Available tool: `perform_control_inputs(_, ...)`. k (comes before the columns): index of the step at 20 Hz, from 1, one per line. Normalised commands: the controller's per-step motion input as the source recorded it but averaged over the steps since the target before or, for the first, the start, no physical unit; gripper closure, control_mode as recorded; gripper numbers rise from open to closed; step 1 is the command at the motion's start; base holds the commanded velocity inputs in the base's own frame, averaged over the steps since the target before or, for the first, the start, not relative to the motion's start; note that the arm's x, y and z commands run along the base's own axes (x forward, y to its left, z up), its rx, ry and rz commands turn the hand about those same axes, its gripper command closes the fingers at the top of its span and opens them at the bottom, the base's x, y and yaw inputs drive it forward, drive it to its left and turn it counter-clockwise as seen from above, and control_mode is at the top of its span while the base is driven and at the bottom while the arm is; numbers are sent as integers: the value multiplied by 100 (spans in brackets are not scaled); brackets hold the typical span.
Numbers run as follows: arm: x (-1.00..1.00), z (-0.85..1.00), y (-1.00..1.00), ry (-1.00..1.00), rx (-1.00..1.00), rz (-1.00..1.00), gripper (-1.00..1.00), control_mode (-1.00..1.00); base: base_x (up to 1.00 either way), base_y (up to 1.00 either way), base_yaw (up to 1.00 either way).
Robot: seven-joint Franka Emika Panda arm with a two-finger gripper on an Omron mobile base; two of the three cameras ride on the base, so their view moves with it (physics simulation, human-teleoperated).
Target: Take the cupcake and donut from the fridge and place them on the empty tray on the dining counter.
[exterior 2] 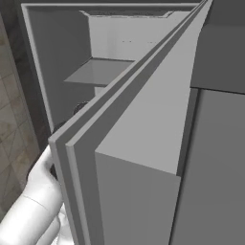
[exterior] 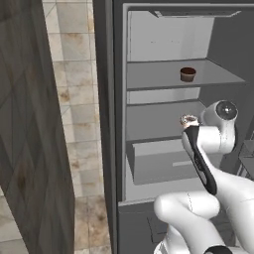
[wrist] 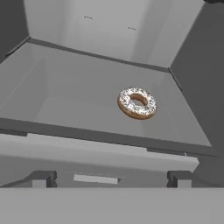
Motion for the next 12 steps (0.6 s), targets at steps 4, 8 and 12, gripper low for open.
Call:
perform_control_inputs(4,45,0,-18,1,0,0,-100,-100,0,0,0)
perform_control_inputs(8,44,-5,-3,7,0,0,-100,-100,0,0,0)
perform_control_inputs(12,39,-21,-7,4,0,0,-100,-100,0,0,0)
